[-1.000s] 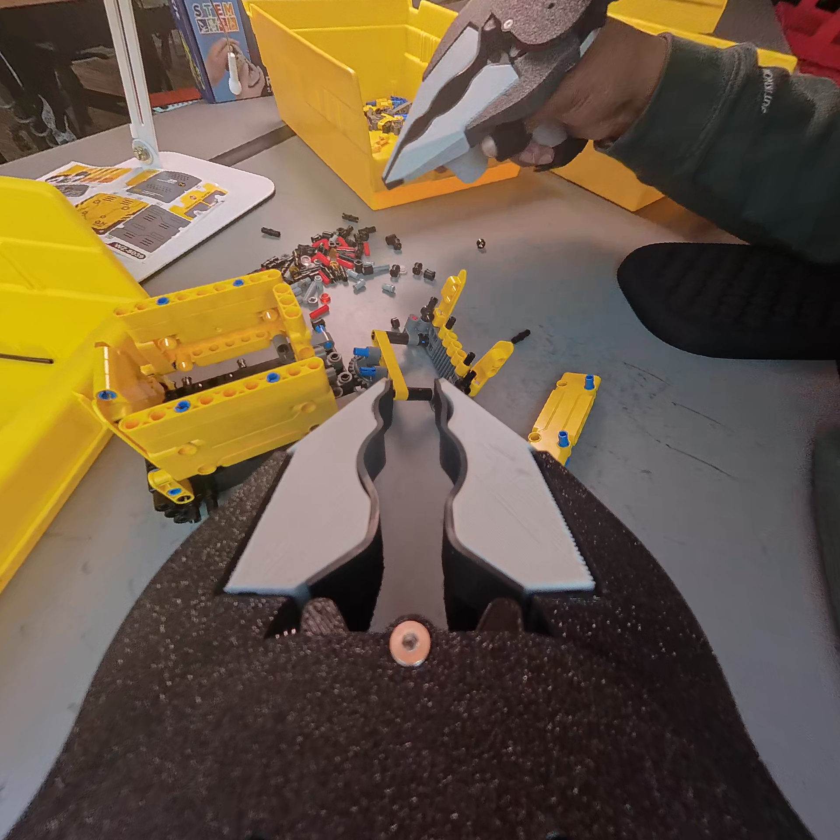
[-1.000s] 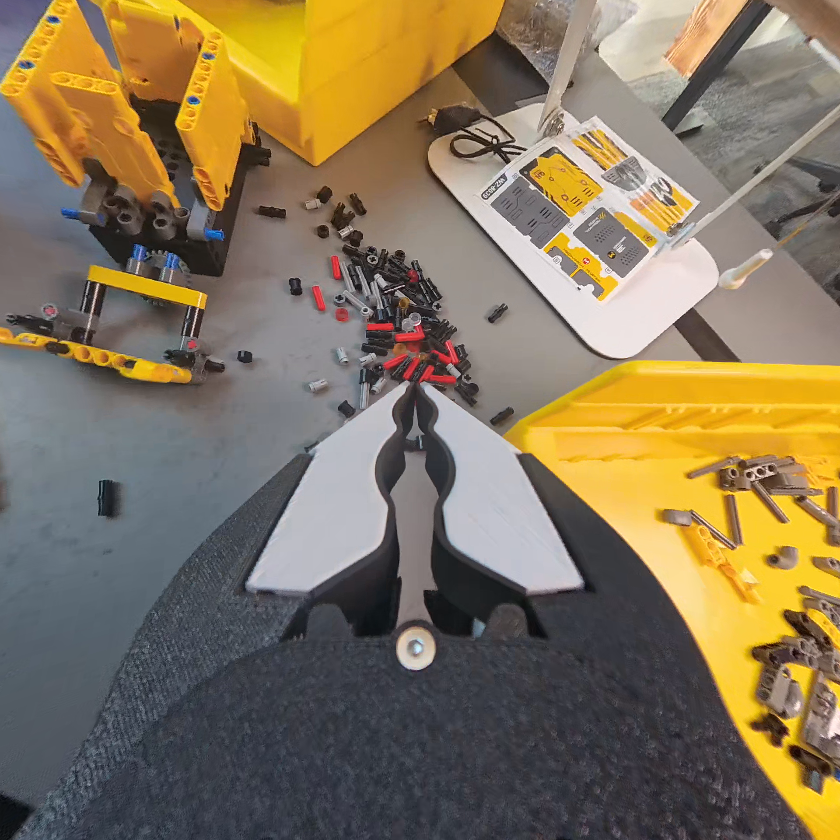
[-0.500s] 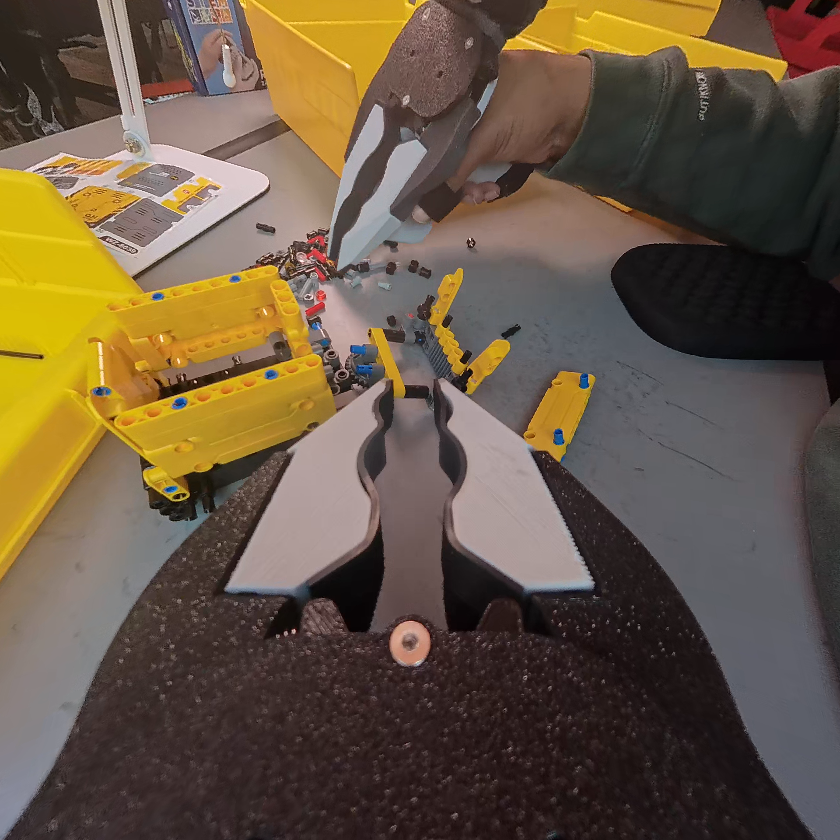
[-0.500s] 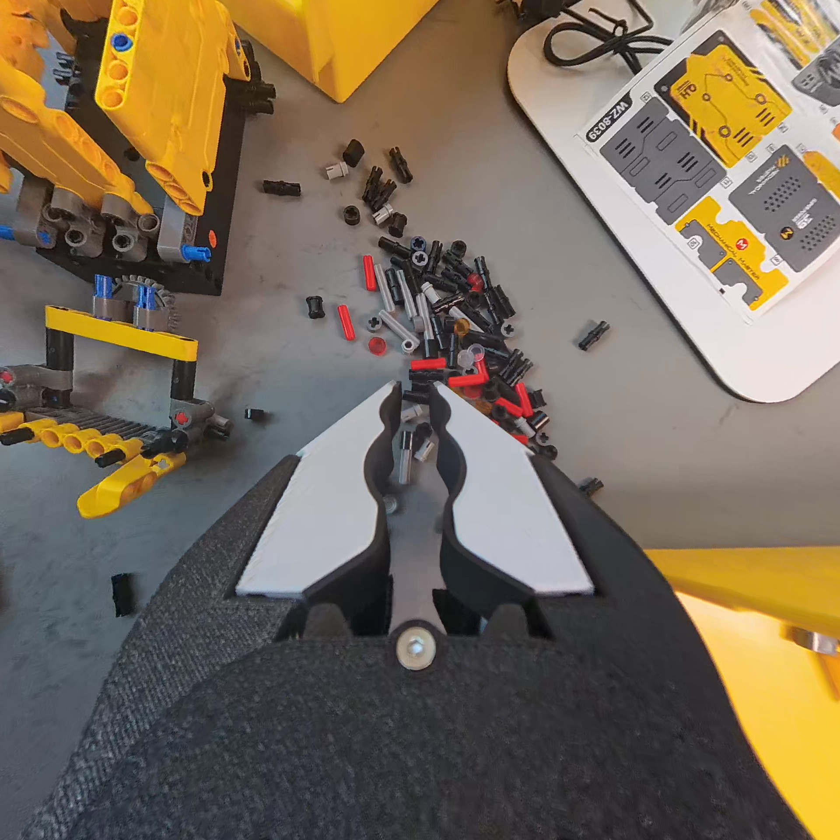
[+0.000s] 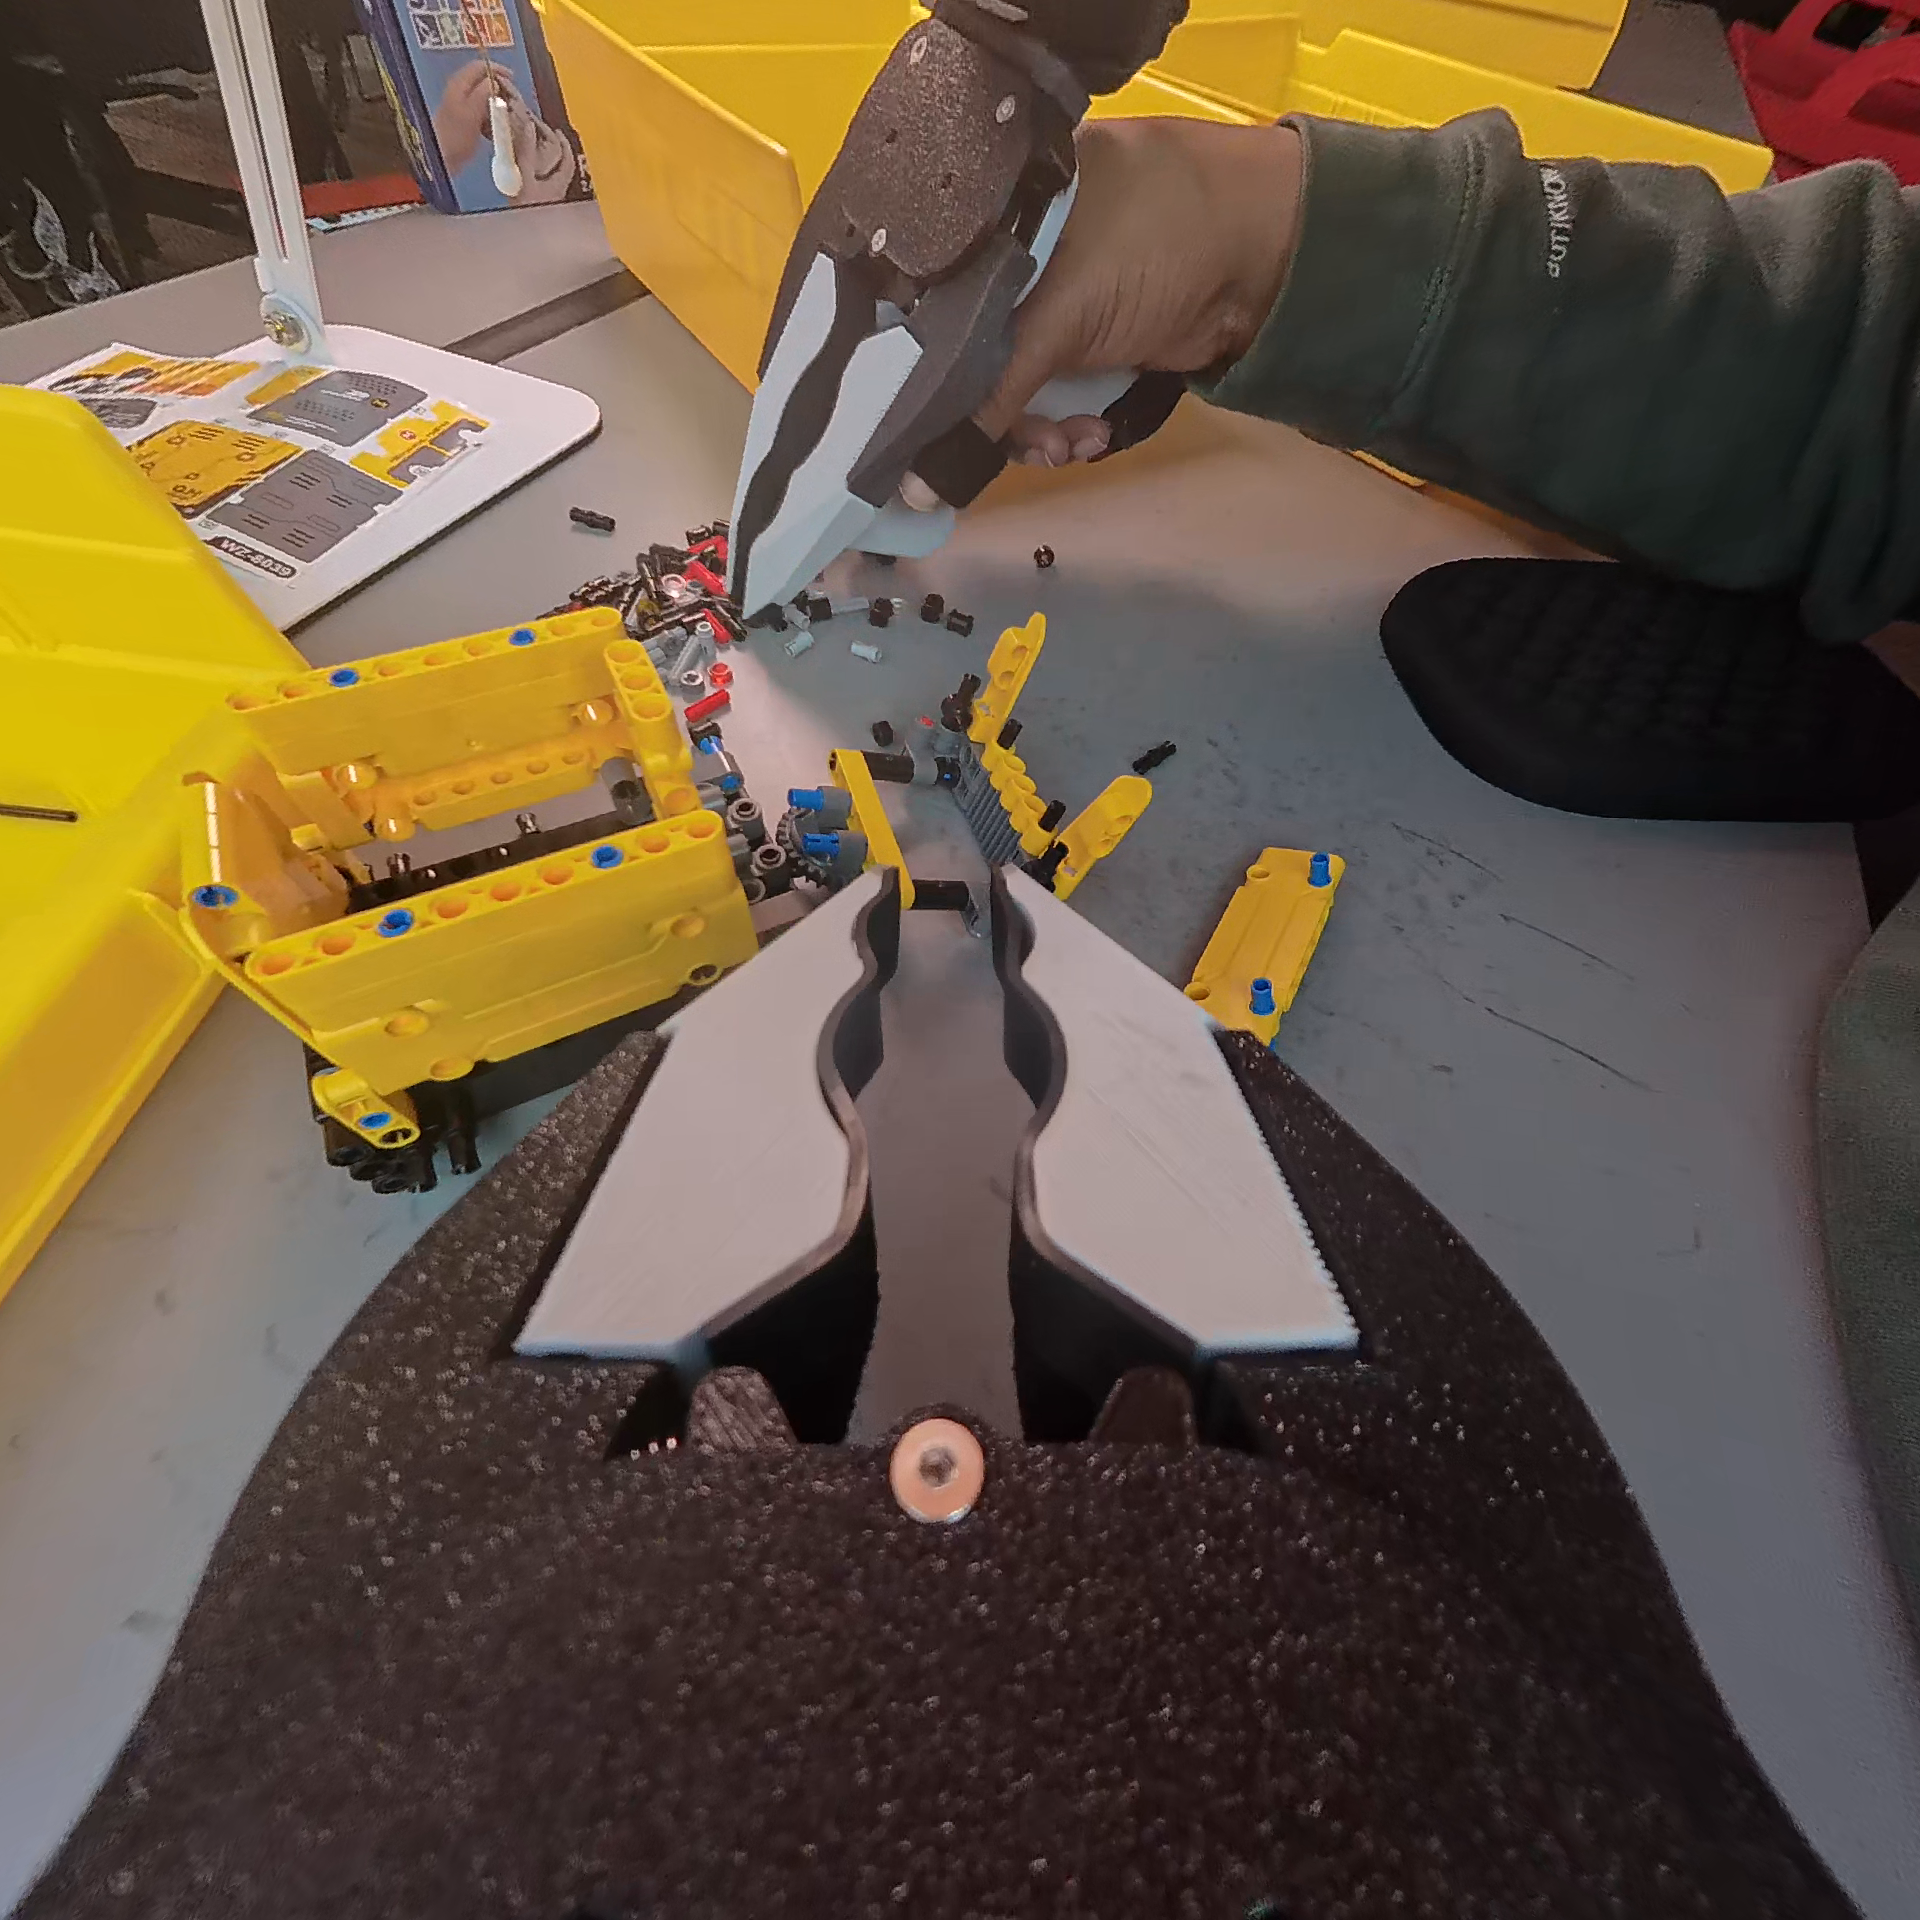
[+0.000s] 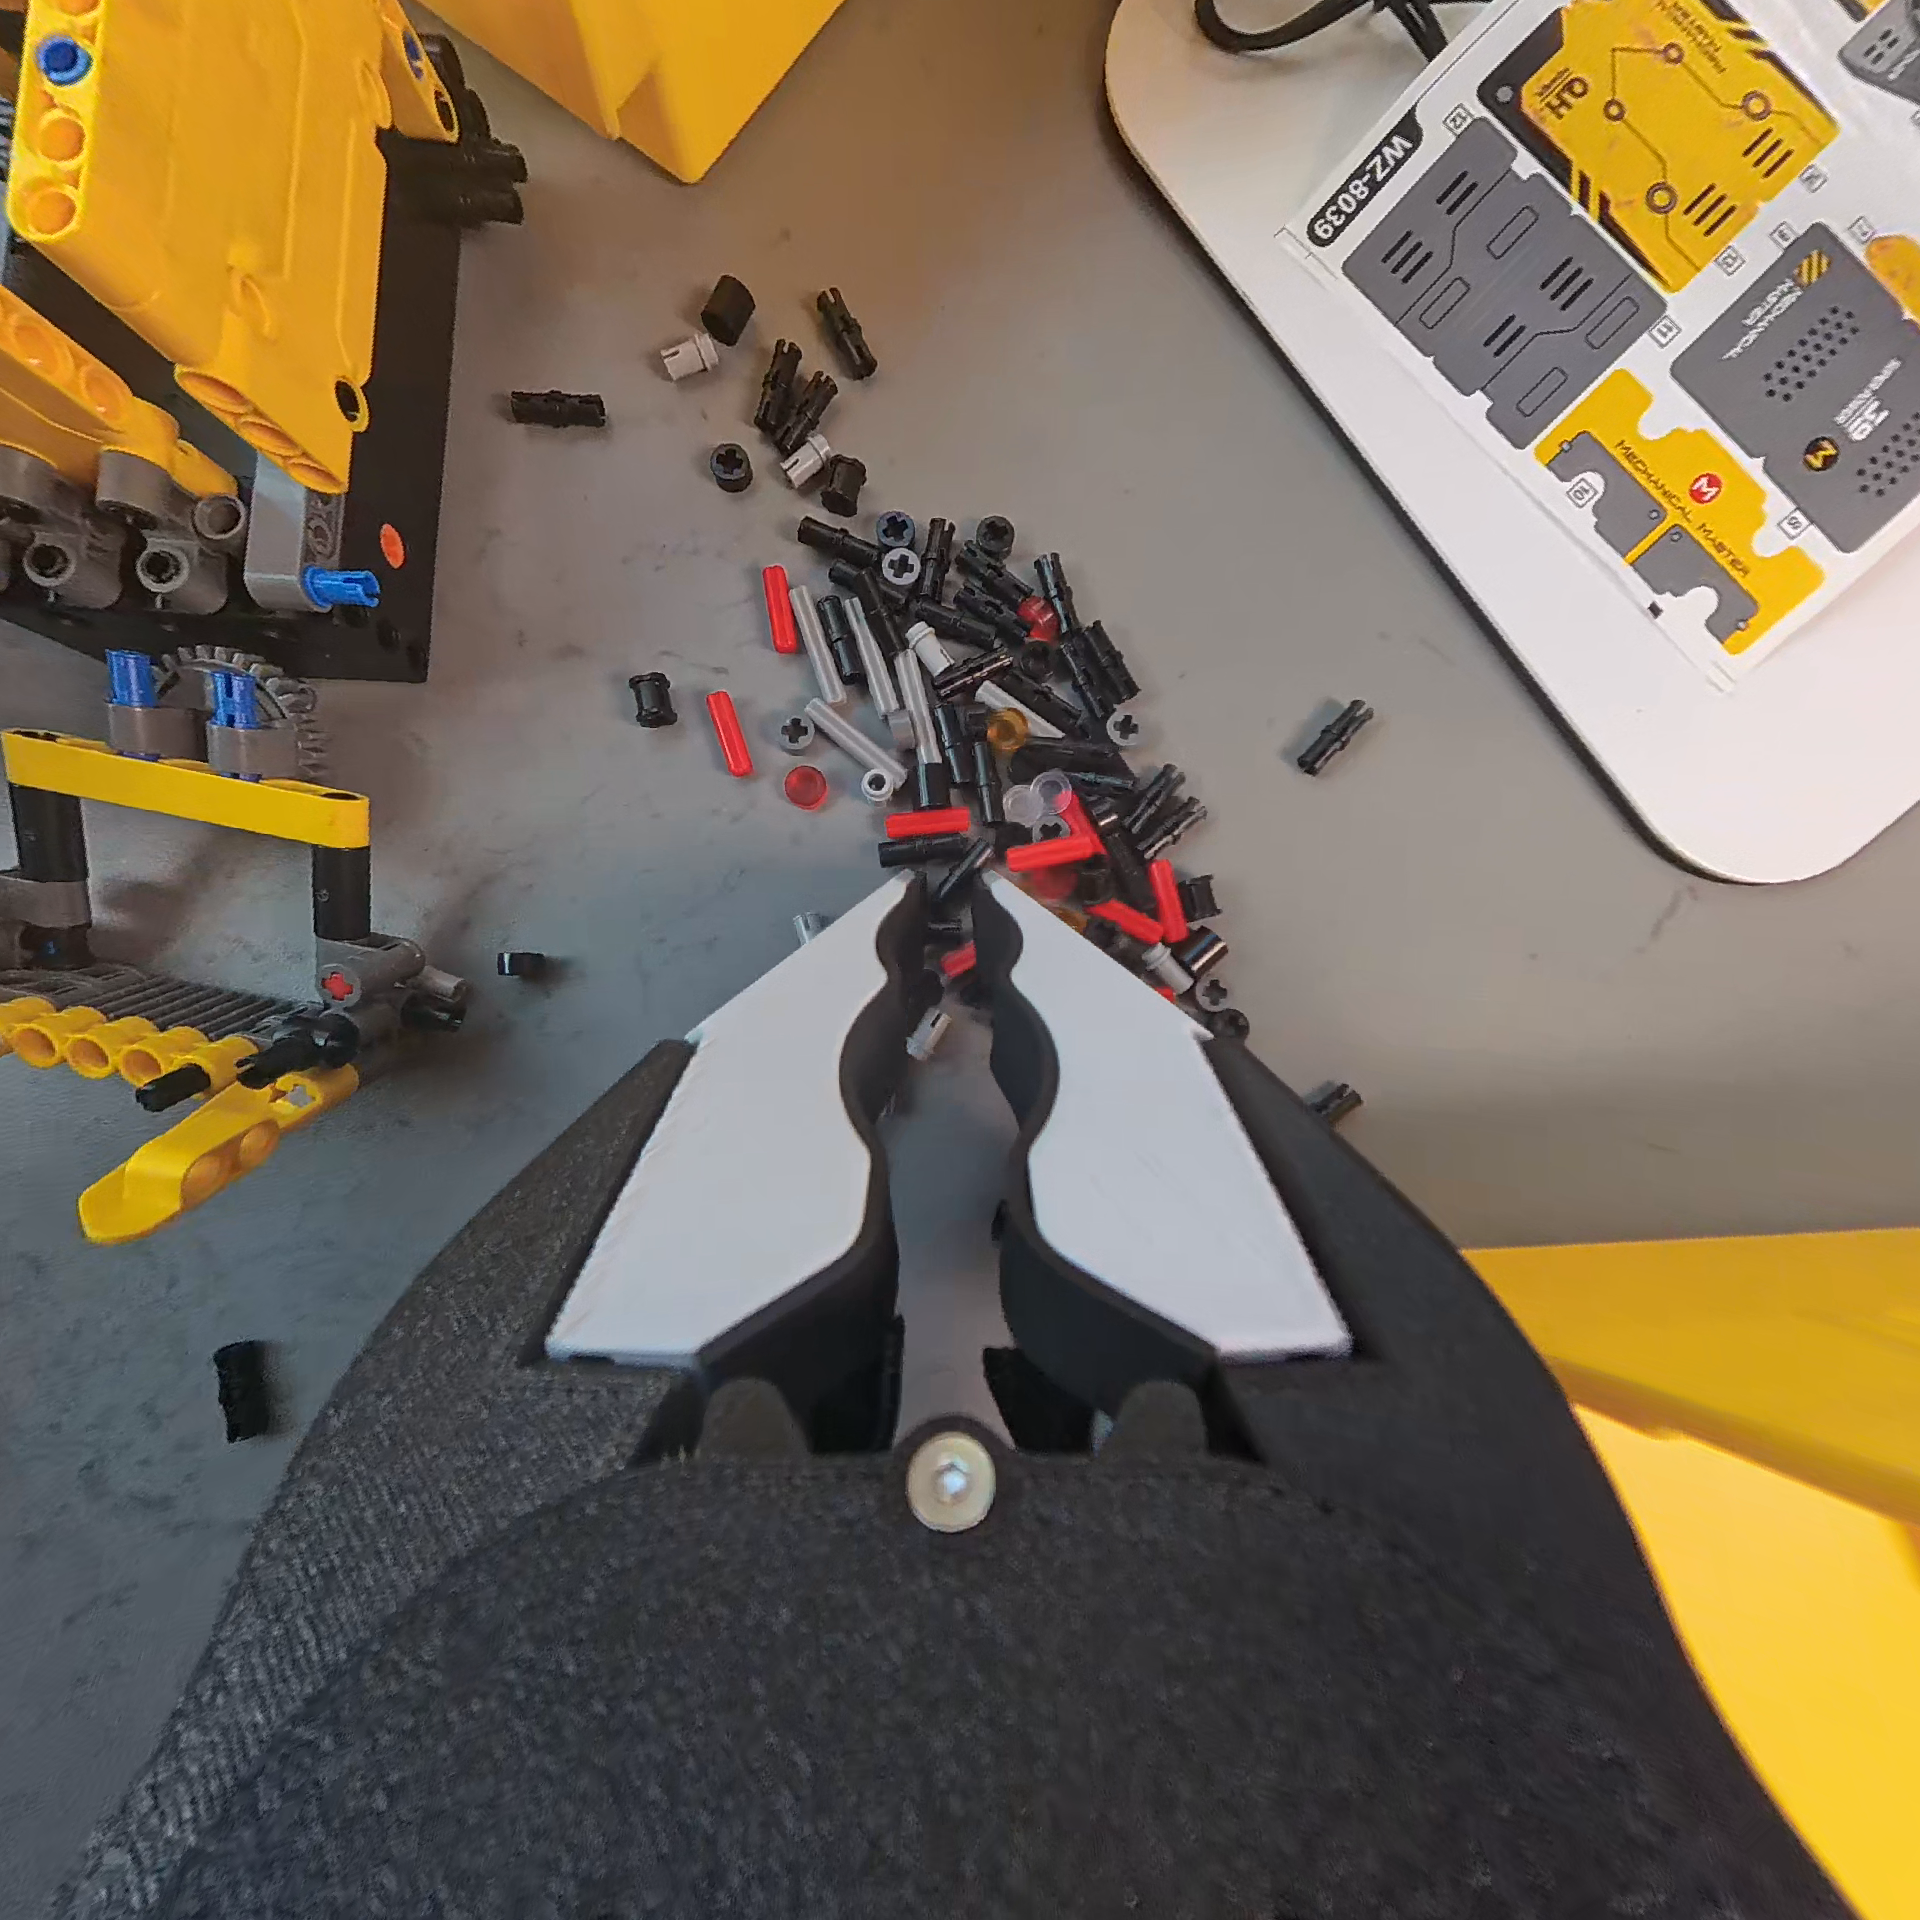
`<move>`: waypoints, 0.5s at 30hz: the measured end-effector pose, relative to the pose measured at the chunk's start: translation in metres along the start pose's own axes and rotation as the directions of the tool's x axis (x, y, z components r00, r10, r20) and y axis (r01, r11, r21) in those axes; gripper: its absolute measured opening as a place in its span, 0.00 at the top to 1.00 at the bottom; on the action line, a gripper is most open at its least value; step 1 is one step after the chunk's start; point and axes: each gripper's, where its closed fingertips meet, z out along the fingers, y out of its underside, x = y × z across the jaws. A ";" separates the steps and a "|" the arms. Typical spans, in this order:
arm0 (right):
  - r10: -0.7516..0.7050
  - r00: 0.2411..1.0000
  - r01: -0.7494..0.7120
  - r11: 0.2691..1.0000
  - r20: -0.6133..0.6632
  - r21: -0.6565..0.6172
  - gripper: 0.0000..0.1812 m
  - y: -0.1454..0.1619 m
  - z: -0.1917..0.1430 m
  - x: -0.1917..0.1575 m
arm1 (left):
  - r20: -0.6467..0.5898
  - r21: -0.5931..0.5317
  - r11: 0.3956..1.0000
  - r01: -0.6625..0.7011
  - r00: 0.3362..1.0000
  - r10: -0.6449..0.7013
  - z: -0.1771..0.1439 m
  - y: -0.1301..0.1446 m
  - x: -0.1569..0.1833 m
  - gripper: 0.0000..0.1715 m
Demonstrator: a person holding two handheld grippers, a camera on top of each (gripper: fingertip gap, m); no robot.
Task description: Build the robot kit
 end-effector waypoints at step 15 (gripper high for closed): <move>-0.198 0.980 0.189 0.959 0.023 0.211 0.98 -0.015 -0.053 -0.037 | -0.013 0.007 1.000 0.002 1.000 -0.002 0.000 -0.001 0.002 0.90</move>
